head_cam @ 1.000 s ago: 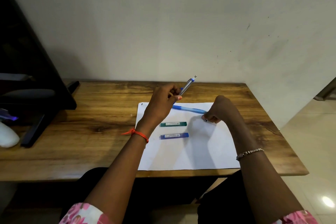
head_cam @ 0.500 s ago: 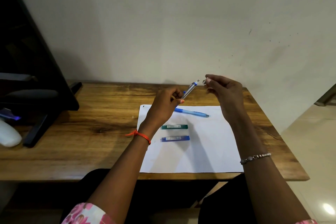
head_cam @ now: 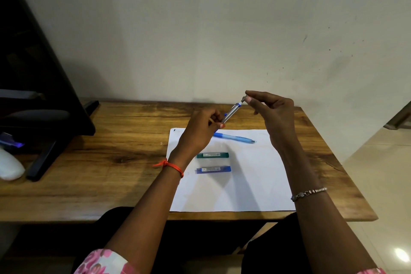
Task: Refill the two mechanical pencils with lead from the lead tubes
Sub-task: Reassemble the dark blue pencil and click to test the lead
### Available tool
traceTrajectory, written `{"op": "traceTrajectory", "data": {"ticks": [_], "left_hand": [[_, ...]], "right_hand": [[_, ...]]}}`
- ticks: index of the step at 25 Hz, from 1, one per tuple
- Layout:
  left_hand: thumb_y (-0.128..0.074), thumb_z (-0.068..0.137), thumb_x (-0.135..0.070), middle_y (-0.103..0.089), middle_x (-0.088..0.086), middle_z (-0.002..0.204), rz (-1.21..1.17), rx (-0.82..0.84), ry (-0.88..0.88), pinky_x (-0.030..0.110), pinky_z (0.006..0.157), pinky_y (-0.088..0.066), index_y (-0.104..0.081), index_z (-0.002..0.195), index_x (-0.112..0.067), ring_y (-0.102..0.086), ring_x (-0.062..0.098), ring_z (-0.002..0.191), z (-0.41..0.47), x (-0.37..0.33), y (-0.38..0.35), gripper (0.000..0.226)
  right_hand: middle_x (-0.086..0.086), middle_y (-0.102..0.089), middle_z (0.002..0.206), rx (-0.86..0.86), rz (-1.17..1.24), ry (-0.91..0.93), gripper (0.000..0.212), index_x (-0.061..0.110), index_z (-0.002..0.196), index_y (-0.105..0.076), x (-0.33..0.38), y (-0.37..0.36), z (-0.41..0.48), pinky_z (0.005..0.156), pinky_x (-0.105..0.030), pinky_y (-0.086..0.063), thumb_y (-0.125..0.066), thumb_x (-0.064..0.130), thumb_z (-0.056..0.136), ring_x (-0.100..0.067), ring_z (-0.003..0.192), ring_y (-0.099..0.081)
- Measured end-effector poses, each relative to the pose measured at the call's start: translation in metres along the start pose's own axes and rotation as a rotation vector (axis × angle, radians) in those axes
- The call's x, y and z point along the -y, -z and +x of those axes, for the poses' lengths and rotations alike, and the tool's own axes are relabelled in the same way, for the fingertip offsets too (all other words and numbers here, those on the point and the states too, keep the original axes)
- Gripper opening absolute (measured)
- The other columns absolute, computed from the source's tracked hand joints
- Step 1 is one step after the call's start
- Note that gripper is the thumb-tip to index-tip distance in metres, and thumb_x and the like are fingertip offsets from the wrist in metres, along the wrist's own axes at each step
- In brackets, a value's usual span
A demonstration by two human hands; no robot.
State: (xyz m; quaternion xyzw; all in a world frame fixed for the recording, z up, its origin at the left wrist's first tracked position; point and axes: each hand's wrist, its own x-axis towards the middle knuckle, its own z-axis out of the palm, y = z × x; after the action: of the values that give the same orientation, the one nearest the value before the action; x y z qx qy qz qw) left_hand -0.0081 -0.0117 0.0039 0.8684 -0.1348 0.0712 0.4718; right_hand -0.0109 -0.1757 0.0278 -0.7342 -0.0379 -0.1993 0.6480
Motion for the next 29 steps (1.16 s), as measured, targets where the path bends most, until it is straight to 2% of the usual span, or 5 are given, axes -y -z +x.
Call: {"op": "traceTrajectory", "data": {"ticks": [5, 10, 17, 24, 29], "left_hand": [[-0.062, 0.084, -0.006, -0.060, 0.004, 0.090, -0.011, 0.011, 0.027, 0.007, 0.063, -0.038, -0.063, 0.094, -0.003, -0.053, 0.013, 0.080, 0.000, 0.001, -0.001, 0.011], [-0.062, 0.084, -0.006, -0.059, 0.003, 0.091, -0.018, 0.010, 0.027, 0.008, 0.064, -0.038, -0.063, 0.095, -0.004, -0.053, 0.013, 0.079, -0.001, 0.001, -0.001, 0.011], [-0.062, 0.083, -0.003, -0.058, 0.000, 0.085, -0.043, -0.019, -0.003, -0.004, 0.057, -0.036, -0.064, 0.091, -0.002, -0.050, -0.002, 0.067, -0.003, 0.001, 0.001, 0.009], [-0.063, 0.083, -0.004, -0.059, 0.002, 0.085, -0.092, -0.045, 0.012, -0.003, 0.056, -0.037, -0.064, 0.091, -0.001, -0.050, -0.001, 0.067, -0.005, -0.003, -0.001, 0.009], [-0.061, 0.084, -0.008, -0.061, 0.004, 0.087, -0.271, -0.033, 0.037, 0.020, 0.068, -0.049, -0.063, 0.096, -0.003, -0.057, 0.013, 0.078, -0.005, -0.013, -0.003, 0.013]], "right_hand": [[0.004, -0.073, 0.089, 0.009, -0.033, 0.009, 0.020, 0.017, 0.098, -0.071, -0.003, 0.001, -0.001, 0.078, -0.031, -0.051, -0.071, 0.014, 0.079, -0.009, 0.089, -0.067], [-0.002, -0.072, 0.088, 0.039, -0.034, 0.014, 0.019, 0.015, 0.098, -0.071, -0.004, -0.001, -0.002, 0.068, -0.019, -0.049, -0.071, 0.013, 0.079, -0.003, 0.079, -0.066], [0.001, -0.071, 0.088, 0.069, -0.086, 0.059, 0.017, 0.012, 0.098, -0.070, -0.005, -0.001, -0.002, 0.062, -0.008, -0.046, -0.069, 0.011, 0.081, 0.005, 0.067, -0.062], [-0.004, -0.070, 0.083, 0.086, -0.001, 0.019, 0.008, 0.009, 0.088, -0.070, -0.005, -0.008, -0.004, 0.058, -0.021, -0.050, -0.066, 0.004, 0.081, -0.006, 0.068, -0.064], [-0.015, -0.070, 0.091, 0.128, 0.206, -0.166, 0.025, 0.011, 0.111, -0.062, -0.006, -0.022, -0.005, 0.072, -0.031, -0.056, -0.062, 0.013, 0.086, -0.023, 0.082, -0.069]]}}
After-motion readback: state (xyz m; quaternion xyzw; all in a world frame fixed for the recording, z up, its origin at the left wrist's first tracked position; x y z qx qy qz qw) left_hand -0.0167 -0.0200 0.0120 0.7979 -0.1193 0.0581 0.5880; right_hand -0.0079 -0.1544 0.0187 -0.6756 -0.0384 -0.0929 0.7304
